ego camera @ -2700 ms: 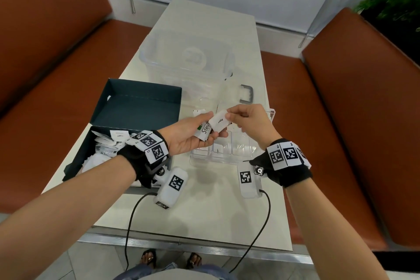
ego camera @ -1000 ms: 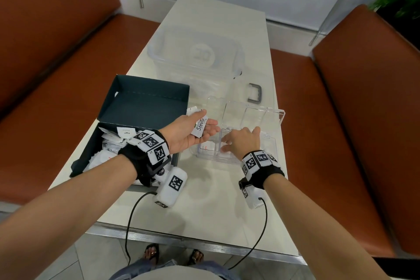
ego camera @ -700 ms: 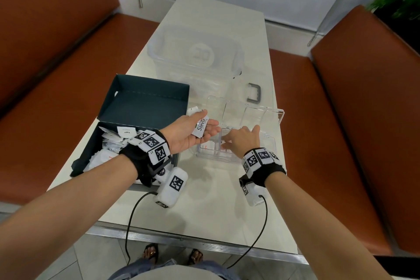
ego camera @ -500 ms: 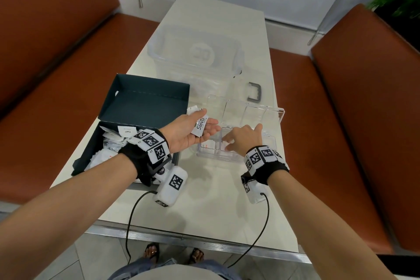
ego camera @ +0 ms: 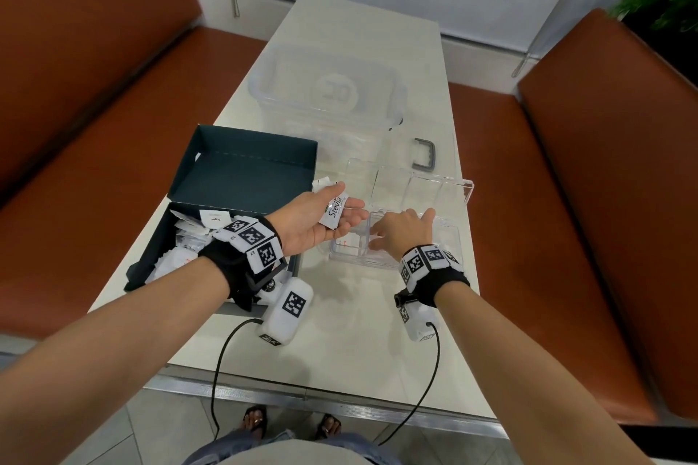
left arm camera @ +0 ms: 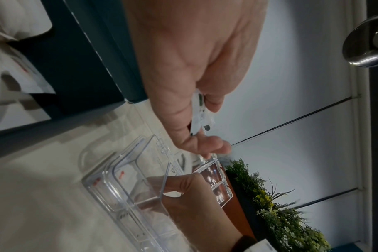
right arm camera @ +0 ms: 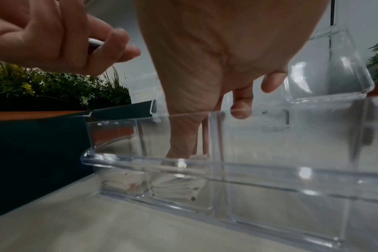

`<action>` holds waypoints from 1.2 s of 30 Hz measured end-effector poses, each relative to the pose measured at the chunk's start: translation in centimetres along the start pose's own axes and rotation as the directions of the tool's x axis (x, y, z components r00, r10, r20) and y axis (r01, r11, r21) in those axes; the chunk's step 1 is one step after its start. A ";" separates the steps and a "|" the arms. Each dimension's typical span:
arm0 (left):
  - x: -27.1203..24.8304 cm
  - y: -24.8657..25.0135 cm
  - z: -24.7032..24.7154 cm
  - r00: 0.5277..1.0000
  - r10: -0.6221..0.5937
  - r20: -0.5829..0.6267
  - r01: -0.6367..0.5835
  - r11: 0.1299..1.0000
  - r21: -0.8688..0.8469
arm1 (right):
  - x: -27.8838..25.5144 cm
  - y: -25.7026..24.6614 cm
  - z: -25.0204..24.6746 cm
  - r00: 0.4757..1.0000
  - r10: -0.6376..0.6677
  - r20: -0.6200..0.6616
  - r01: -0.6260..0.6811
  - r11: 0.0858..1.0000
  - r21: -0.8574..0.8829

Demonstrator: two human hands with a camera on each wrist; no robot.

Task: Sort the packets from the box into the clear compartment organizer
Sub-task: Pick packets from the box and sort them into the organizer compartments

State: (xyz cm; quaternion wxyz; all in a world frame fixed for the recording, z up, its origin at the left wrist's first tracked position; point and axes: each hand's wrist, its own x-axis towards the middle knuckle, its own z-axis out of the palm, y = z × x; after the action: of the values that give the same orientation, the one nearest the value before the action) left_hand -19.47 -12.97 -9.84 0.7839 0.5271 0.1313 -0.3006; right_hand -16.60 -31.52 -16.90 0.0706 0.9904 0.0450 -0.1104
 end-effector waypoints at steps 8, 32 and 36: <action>-0.4 0.0 -0.2 1.000 -0.005 -0.006 0.005 1.000 -0.001 | -0.6 0.2 -1.0 1.000 0.010 -0.014 -0.009 0.999 0.050; 1.6 -1.6 5.7 0.976 -0.028 0.214 0.027 1.000 0.006 | -6.0 6.1 -7.3 0.959 0.198 -0.201 0.127 0.331 0.935; 2.3 -2.0 6.2 0.991 0.089 0.103 -0.098 0.992 0.083 | -5.2 9.5 -6.7 0.960 0.240 -0.146 0.052 0.358 0.932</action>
State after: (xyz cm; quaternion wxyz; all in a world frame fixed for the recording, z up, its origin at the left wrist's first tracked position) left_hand -19.57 -19.86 -10.03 0.7787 0.5512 0.0539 -0.2949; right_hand -19.25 -40.29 -7.99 -0.5003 0.8626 -0.0738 0.0173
